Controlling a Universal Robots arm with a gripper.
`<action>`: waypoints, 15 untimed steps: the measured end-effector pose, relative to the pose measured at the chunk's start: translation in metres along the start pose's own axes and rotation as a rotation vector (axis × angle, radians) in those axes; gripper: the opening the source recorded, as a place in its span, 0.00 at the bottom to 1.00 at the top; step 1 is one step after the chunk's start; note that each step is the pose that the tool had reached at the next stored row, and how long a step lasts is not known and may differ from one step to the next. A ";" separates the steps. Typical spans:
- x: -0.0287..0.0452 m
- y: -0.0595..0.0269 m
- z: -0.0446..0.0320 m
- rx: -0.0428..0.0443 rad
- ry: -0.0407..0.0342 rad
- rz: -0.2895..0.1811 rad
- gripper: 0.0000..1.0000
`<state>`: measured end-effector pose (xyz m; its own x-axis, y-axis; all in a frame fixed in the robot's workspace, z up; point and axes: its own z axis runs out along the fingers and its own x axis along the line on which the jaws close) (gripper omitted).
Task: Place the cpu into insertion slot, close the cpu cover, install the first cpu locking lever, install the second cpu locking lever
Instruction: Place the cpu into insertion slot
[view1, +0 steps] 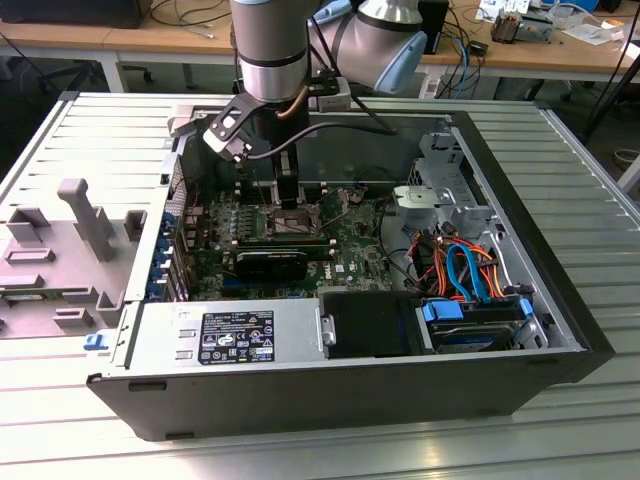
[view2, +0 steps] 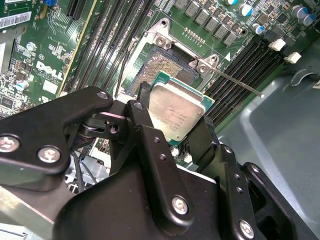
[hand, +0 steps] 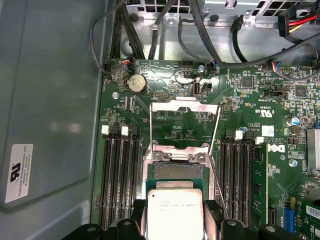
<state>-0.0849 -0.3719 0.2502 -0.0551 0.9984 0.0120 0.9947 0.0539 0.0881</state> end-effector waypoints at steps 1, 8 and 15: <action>0.0000 0.0000 0.0000 0.0000 -0.0001 0.000 0.55; -0.0011 -0.0003 0.0020 0.0000 -0.0001 0.000 0.55; -0.0011 -0.0007 0.0056 0.0001 -0.0013 0.000 0.55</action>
<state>-0.0850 -0.3730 0.2445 -0.0551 0.9984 0.0107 0.9947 0.0539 0.0881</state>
